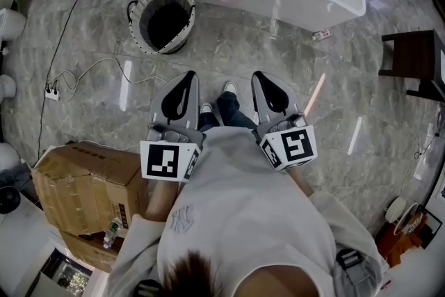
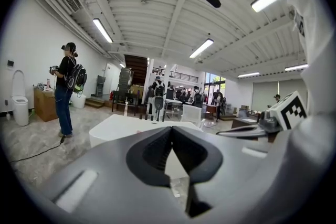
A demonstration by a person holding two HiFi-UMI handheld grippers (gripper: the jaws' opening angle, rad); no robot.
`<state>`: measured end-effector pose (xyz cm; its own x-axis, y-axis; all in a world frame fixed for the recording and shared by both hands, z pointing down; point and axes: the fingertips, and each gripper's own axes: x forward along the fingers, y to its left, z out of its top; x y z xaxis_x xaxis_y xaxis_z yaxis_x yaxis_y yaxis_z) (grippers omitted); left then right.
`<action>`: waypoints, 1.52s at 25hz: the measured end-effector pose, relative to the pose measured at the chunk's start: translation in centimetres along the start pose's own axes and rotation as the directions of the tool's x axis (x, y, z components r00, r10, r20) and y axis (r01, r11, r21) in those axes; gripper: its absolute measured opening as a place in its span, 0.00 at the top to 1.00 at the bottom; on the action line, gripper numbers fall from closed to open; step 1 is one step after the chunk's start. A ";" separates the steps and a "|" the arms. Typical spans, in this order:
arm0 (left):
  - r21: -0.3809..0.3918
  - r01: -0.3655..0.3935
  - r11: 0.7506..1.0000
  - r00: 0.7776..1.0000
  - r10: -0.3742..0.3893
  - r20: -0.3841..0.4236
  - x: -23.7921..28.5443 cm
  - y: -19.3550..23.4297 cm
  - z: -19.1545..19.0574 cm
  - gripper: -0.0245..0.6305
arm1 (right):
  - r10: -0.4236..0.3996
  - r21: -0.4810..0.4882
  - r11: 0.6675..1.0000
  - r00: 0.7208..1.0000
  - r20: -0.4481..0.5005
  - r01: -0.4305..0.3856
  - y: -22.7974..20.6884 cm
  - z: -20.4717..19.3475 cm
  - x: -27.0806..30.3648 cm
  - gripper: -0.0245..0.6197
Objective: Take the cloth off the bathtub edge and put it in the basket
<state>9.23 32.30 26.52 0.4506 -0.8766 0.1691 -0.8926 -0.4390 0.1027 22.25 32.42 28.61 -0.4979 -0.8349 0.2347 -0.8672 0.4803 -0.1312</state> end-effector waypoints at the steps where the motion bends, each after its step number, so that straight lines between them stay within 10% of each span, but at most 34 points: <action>1: -0.002 -0.006 1.000 1.000 0.006 0.005 0.7 -0.1 0.1 0.89 | 0.001 -0.002 1.000 1.000 0.003 -0.001 -0.7 0.2 0.3 0.96; 12: -0.011 -0.085 0.996 0.993 0.086 0.080 5.3 0.0 2.2 0.89 | 0.017 -0.012 1.000 0.999 0.043 -0.017 -6.4 1.8 1.6 0.96; 38: -0.032 0.004 0.999 0.999 -0.003 0.041 15.1 10.0 4.7 0.89 | -0.058 0.044 0.997 0.998 0.012 0.058 -7.9 4.8 13.8 0.96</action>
<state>7.02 13.73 25.53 0.4522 -0.8826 0.1283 -0.8897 -0.4363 0.1343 22.23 15.80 28.30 -0.4467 -0.8645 0.2305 -0.8937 0.4192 -0.1598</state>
